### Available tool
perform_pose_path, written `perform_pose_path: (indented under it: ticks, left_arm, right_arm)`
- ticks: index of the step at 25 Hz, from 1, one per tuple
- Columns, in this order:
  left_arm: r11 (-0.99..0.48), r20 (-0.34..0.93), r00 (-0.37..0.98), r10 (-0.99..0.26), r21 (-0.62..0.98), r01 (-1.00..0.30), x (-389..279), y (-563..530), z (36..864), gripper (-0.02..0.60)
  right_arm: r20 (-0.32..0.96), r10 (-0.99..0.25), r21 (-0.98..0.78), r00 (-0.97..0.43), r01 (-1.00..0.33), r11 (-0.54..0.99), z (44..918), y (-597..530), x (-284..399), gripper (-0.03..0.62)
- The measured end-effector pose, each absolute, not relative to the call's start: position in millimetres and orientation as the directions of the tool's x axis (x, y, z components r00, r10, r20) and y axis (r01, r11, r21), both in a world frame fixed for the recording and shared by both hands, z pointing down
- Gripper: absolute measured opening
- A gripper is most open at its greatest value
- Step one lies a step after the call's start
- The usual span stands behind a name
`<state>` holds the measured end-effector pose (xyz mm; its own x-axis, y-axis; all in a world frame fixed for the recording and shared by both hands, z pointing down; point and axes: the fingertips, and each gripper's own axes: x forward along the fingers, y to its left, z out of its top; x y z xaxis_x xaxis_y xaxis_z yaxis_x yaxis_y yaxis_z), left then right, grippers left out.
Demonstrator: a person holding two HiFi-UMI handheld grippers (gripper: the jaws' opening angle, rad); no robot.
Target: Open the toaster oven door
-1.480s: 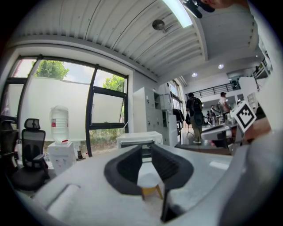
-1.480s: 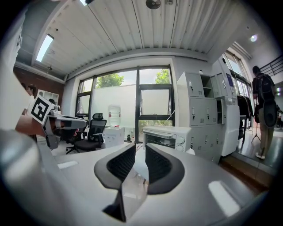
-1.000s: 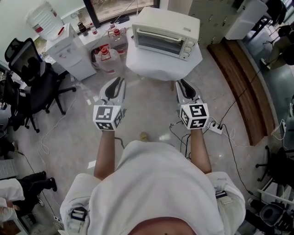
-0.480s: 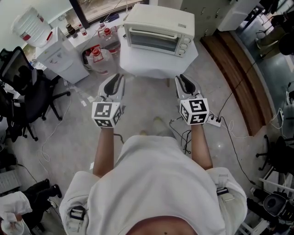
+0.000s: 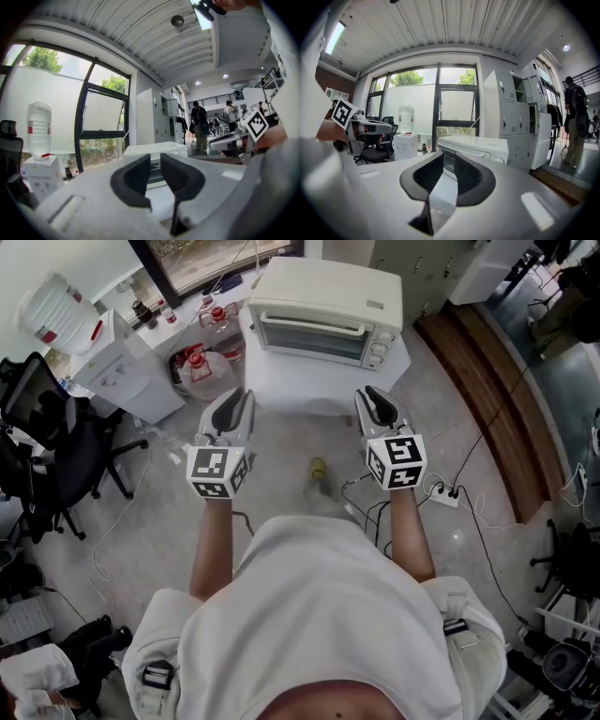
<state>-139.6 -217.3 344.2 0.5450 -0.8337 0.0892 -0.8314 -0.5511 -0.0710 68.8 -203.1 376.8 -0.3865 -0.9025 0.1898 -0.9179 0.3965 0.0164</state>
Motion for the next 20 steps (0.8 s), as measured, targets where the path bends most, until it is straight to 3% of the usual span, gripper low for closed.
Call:
perform_pose_path:
  ticks: [20]
  left_arm:
    - [-0.573, 0.185, 0.555, -0.811, -0.064, -0.817, -87.8, -413.8, 375.8, 0.063]
  right_arm:
    - [0.249, -0.866, -0.009, -0.433, -0.895, 0.445, 404.3, -394.7, 107.8, 0.057]
